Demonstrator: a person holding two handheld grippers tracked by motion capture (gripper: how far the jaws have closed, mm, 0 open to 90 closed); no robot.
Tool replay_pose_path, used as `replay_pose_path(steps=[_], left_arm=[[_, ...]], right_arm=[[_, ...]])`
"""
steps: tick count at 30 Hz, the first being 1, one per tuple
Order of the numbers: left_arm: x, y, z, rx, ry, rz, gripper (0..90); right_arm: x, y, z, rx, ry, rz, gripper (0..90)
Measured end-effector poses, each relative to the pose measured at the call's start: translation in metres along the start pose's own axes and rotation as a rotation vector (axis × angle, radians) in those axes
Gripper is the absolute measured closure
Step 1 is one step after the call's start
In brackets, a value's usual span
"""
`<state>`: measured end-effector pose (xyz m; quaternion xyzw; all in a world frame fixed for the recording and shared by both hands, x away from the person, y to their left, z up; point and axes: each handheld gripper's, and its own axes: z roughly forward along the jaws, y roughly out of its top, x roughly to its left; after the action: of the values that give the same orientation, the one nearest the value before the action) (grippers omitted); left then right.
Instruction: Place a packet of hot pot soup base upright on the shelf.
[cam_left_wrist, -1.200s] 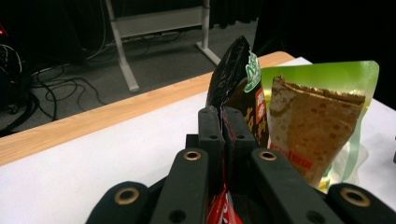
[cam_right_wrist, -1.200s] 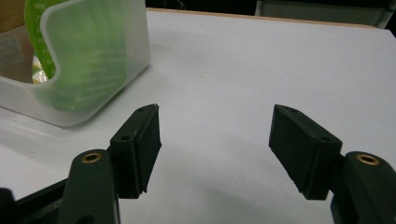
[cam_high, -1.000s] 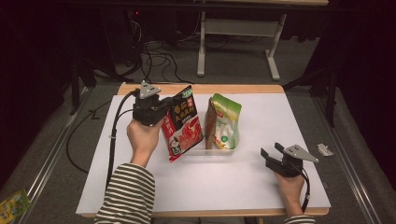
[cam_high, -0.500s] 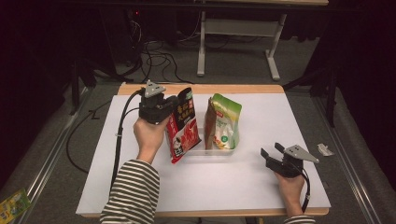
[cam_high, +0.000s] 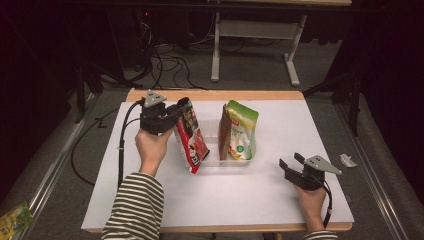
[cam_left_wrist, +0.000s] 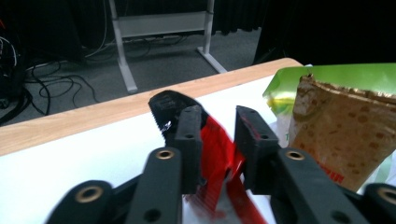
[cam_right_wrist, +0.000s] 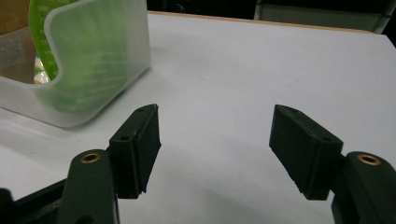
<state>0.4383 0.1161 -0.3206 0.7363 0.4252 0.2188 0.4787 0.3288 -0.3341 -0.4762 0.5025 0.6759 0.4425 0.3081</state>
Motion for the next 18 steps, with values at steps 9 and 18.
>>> replay_pose_path(steps=[9,18], left_arm=[[0.001,-0.006,-0.006,0.014,0.014,0.010,56.1],[0.003,-0.022,-0.024,0.040,-0.015,-0.010,47.6]], right_arm=[[0.000,0.000,0.000,0.000,0.001,-0.002,33.6],[0.001,0.000,0.001,0.005,0.001,-0.004,33.8]])
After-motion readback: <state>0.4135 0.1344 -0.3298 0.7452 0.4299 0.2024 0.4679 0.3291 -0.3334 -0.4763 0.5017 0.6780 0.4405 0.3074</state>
